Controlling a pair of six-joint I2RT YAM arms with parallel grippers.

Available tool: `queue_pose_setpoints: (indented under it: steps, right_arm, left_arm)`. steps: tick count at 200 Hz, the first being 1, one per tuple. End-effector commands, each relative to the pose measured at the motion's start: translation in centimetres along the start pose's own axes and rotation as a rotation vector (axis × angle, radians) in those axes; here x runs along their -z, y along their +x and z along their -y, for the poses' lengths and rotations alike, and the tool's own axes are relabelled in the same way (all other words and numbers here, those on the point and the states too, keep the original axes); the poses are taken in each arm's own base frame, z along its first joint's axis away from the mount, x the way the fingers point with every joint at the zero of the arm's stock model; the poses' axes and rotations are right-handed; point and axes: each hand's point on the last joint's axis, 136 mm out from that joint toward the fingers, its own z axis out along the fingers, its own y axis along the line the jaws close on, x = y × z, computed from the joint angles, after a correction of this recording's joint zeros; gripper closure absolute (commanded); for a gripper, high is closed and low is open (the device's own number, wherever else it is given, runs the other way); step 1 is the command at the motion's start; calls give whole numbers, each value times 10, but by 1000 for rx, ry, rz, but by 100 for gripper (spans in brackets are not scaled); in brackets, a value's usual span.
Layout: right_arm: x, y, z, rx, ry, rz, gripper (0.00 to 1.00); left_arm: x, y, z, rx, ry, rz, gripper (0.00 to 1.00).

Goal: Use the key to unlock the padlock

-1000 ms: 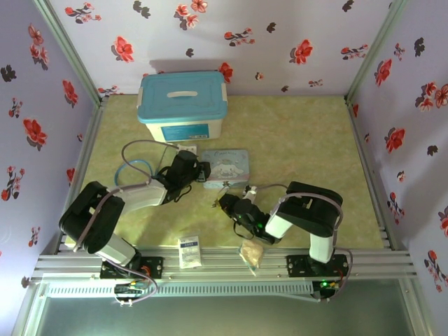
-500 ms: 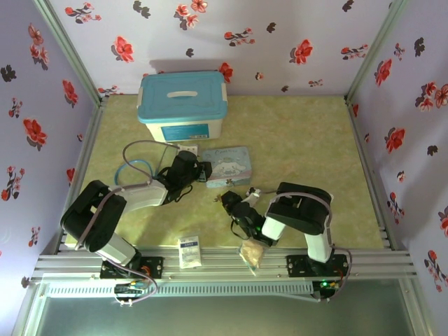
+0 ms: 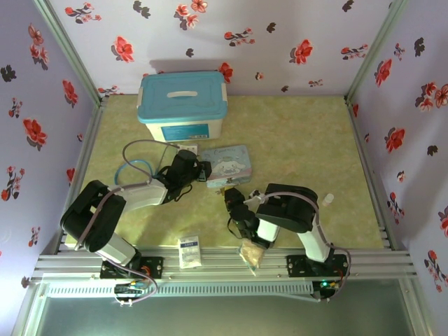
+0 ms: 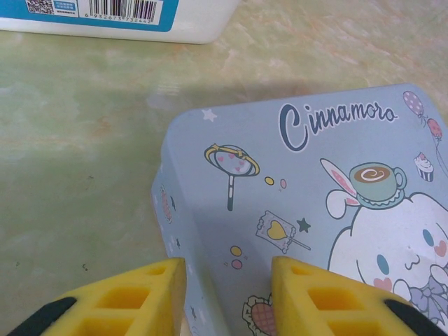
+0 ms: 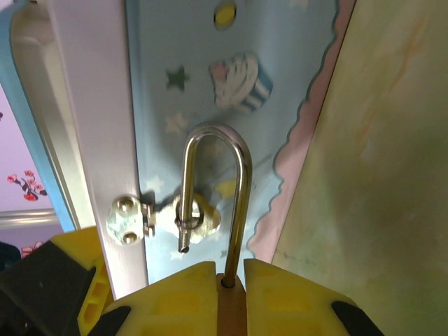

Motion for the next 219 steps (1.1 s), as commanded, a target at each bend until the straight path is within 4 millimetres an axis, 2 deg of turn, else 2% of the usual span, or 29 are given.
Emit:
queue_pose_setpoints:
  steps: [1, 36, 62, 85, 115, 132, 144, 166, 200, 219]
  right_arm:
    - [5, -32, 21, 84, 64, 108, 100]
    - [9, -38, 30, 94, 81, 109, 100]
    - [18, -51, 27, 176, 92, 128, 100]
    - [23, -59, 38, 203, 144, 120, 100]
    - [18, -45, 52, 217, 180, 5, 100]
    - [20, -46, 65, 236, 231, -52, 100]
    - [26, -55, 77, 254, 290, -65, 100]
    - [35, -61, 85, 291, 336, -102, 100]
    - [46, -49, 100, 433, 482, -269, 100]
    - [55, -51, 107, 523, 594, -338, 100]
  left_arm:
    - [-3, 50, -44, -20, -143, -171, 64]
    - [-4, 52, -48, -22, -153, -181, 64]
    - [-3, 51, -50, -19, -156, -179, 64]
    - [-4, 50, -49, -14, -151, -175, 64]
    - [-5, 43, -45, -14, -146, -167, 64]
    - [-4, 37, -41, -15, -138, -160, 63]
    - [-5, 34, -39, -13, -131, -156, 63]
    - [-5, 31, -35, -4, -118, -149, 63]
    - [-3, 26, -32, 0, -113, -141, 61]
    - [-2, 20, -29, -8, -107, -135, 61]
